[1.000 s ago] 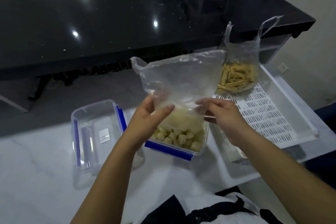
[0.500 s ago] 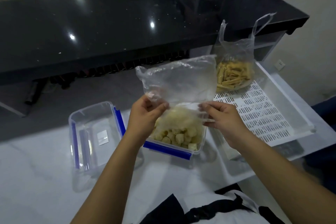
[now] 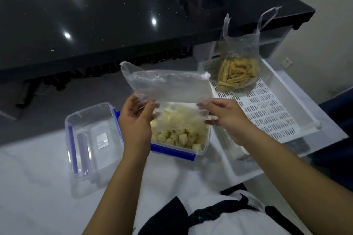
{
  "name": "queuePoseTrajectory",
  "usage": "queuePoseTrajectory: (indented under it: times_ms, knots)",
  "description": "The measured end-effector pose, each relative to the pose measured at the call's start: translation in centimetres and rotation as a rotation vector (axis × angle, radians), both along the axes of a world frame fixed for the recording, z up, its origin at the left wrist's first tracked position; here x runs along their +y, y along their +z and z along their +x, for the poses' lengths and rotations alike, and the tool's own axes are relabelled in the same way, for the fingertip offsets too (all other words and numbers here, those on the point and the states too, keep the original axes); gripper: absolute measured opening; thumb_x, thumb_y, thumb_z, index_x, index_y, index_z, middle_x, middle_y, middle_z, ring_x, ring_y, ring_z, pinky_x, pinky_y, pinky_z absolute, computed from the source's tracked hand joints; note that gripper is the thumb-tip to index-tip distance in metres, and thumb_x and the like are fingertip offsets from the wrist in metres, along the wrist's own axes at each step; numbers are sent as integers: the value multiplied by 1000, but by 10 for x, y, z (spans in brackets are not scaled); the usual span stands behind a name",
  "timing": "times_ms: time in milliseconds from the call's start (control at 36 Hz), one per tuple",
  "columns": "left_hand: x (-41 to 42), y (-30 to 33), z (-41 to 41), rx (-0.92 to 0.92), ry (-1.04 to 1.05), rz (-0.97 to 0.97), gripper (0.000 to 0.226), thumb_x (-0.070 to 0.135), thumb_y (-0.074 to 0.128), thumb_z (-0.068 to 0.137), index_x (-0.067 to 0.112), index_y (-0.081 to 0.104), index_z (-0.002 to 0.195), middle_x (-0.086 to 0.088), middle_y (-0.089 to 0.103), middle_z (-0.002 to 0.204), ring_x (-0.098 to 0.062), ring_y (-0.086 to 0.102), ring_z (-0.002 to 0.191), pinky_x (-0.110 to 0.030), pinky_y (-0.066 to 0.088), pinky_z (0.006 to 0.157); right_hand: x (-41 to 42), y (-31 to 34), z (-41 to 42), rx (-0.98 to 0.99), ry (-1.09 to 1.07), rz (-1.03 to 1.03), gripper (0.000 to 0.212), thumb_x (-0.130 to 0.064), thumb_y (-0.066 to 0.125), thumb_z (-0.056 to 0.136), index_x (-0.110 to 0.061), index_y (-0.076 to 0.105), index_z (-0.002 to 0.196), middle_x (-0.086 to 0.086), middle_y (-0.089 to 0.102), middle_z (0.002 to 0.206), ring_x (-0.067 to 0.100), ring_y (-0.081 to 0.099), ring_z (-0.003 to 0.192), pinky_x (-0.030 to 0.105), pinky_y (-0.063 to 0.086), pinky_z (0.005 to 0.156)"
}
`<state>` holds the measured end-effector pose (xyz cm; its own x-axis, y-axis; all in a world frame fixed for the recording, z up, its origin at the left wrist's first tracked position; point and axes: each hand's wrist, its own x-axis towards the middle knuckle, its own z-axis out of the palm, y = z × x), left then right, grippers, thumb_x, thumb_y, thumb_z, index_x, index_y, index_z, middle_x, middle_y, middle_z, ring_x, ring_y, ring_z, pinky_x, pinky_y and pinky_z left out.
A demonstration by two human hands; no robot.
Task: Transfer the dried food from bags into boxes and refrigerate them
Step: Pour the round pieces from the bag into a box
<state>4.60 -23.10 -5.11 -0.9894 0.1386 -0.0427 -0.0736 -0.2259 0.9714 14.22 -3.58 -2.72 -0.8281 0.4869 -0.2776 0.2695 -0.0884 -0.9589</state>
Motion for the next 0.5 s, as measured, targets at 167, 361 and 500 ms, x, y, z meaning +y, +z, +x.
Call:
queuePoseTrajectory:
  times_ms: [167,361,500]
  knots:
    - [-7,20,-3,60,79,26,29,10,70,91,29,66,111,0,76,98,-20,74,91,-32,59,74,-1,12,-8,49,40,4,11,-29,71,86,-23,79,91,-1,77,104,20,70,100,33,60,79]
    - [-12,51,-12,177,82,30,31,9,69,92,22,65,120,0,75,104,-19,72,94,-28,59,75,-4,30,-17,83,48,-6,17,-16,61,97,-11,75,103,5,75,111,26,69,104,40,59,84]
    - [-13,68,-17,248,108,55,31,12,73,89,21,67,119,-4,75,104,-24,72,98,-35,61,80,-6,38,-18,81,56,25,13,-20,66,94,-15,78,99,4,77,106,21,70,102,35,56,87]
